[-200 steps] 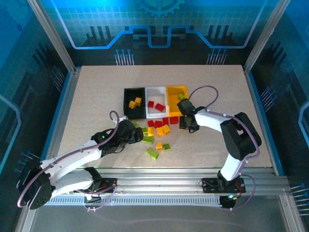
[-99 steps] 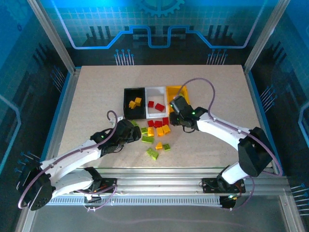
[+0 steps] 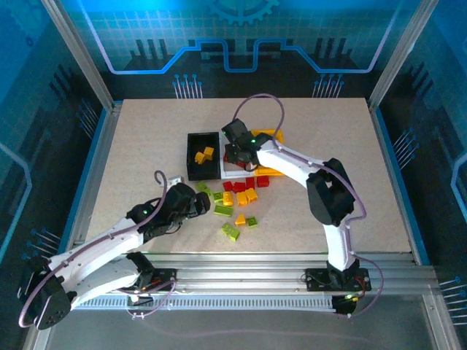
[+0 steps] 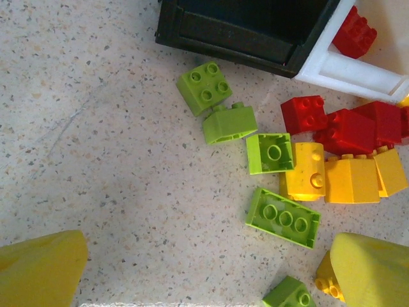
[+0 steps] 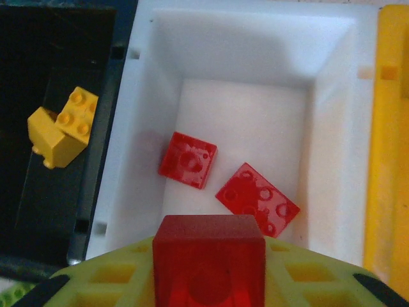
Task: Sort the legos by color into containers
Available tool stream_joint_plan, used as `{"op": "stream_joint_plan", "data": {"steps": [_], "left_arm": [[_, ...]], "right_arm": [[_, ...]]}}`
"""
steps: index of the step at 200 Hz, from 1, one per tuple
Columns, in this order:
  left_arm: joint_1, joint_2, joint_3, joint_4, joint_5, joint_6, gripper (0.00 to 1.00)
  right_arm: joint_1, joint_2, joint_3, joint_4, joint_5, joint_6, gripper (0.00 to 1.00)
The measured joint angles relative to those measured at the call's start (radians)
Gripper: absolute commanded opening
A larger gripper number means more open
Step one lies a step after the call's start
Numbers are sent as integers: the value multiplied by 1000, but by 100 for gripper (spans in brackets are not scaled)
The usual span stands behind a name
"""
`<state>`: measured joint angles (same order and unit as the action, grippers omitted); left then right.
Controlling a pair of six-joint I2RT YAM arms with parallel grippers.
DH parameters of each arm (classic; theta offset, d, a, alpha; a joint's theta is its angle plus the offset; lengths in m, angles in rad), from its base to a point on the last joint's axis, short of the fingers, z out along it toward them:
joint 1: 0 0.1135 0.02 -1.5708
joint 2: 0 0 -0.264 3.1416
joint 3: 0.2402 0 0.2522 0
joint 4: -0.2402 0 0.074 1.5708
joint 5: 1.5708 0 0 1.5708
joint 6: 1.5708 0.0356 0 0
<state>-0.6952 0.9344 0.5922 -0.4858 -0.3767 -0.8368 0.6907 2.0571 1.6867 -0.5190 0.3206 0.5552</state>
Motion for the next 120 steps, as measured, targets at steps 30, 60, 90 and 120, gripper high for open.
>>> {"op": "stream_joint_plan", "data": {"steps": [30,60,90,120], "left_arm": [[0,-3,0,-20,10,0,99],[0,-25,0,-33,19,0,99],[0,-39,0,-33,34,1,99],[0,-52,1,-33,34,5,99]], "right_arm": [[-10,53,89,-53,5,6,71],[-11,30,77,-56,4,9,75],[3,-138,-119,-37,-12,12,77],[56,-369,-368,-13,-34,38,78]]}}
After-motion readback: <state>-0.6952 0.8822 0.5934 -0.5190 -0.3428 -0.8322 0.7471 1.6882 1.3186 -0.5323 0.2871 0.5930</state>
